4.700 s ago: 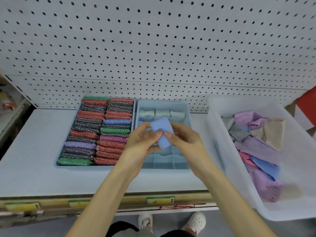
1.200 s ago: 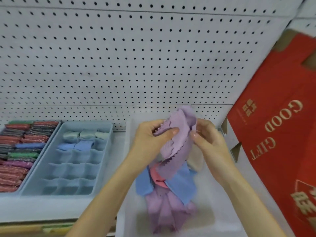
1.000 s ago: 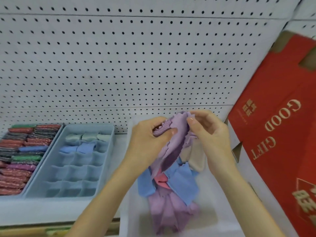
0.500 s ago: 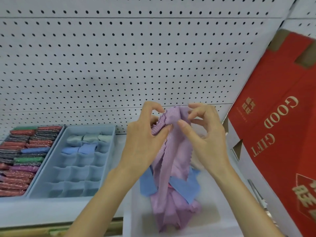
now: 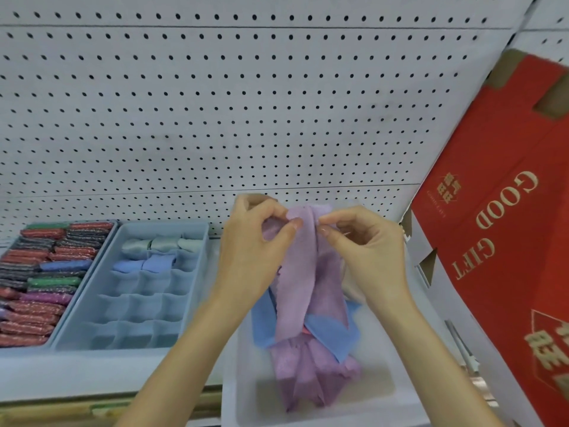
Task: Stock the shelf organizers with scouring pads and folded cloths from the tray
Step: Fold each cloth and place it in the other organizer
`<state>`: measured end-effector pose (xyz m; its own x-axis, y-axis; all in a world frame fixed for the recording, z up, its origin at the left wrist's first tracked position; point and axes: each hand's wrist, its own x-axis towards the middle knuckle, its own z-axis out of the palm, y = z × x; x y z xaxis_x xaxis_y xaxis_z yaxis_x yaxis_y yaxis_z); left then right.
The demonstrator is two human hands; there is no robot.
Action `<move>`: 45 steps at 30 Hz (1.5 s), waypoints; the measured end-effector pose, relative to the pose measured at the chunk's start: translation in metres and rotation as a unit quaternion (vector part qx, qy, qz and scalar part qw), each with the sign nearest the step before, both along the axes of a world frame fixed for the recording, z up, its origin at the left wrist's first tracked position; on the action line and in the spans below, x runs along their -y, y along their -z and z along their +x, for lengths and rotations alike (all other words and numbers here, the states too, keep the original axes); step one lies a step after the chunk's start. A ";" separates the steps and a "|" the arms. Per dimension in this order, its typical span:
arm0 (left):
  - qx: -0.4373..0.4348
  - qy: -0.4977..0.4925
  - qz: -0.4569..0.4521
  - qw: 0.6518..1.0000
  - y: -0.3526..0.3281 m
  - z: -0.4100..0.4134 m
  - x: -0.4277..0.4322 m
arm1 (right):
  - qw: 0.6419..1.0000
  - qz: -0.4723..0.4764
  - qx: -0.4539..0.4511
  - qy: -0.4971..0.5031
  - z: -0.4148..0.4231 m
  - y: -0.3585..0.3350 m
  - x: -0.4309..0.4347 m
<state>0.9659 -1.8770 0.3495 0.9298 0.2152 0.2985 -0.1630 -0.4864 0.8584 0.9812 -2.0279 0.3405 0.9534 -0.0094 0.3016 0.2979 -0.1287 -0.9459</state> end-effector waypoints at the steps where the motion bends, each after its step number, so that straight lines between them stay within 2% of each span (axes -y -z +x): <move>1: 0.000 0.001 0.001 1.000 0.001 0.000 -0.002 | 1.000 0.006 -0.007 0.006 0.000 0.001 0.000; 4: -0.021 0.010 -0.043 0.999 0.003 0.002 -0.011 | 0.998 0.018 -0.036 0.056 0.000 0.004 0.005; 7: -0.028 -0.023 -0.063 0.997 0.003 0.002 -0.018 | 0.995 0.031 -0.038 0.088 -0.001 0.003 0.013; 11: 0.000 -0.039 -0.061 0.997 -0.004 0.000 -0.009 | 0.998 0.046 -0.033 0.035 -0.010 -0.002 0.008; 14: 0.022 0.008 -0.049 0.998 -0.013 -0.005 0.007 | 0.999 0.032 -0.019 -0.021 -0.015 -0.002 -0.003; 17: 0.028 0.043 -0.075 0.996 -0.018 -0.009 0.012 | 0.999 0.013 0.000 -0.045 -0.016 -0.005 -0.007; 24: -0.008 0.114 -0.119 0.986 -0.013 -0.012 0.003 | 0.997 -0.051 0.013 -0.054 -0.017 -0.013 0.000; 30: -0.056 0.165 -0.165 0.971 -0.014 -0.011 -0.001 | 0.988 -0.115 0.100 -0.001 -0.010 -0.015 0.001; 32: -0.067 0.175 -0.186 0.964 -0.017 -0.013 -0.004 | 0.992 -0.095 0.079 -0.007 -0.006 -0.016 0.002; 35: -0.081 0.186 -0.196 0.959 -0.020 -0.015 -0.006 | 0.997 -0.023 0.016 -0.076 -0.003 -0.016 0.003; 38: -0.086 0.189 -0.202 0.957 -0.020 -0.015 -0.006 | 0.993 0.020 -0.005 -0.120 -0.003 -0.018 0.004; 45: -0.079 0.158 -0.207 0.962 -0.021 -0.018 -0.002 | 0.991 0.043 -0.038 -0.119 -0.002 -0.019 0.000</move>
<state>0.9479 -1.8747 0.3704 0.9951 -0.0153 0.0977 -0.0983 -0.0456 0.9941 0.9796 -2.0283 0.3592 0.9515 0.1955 0.2374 0.2385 0.0180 -0.9710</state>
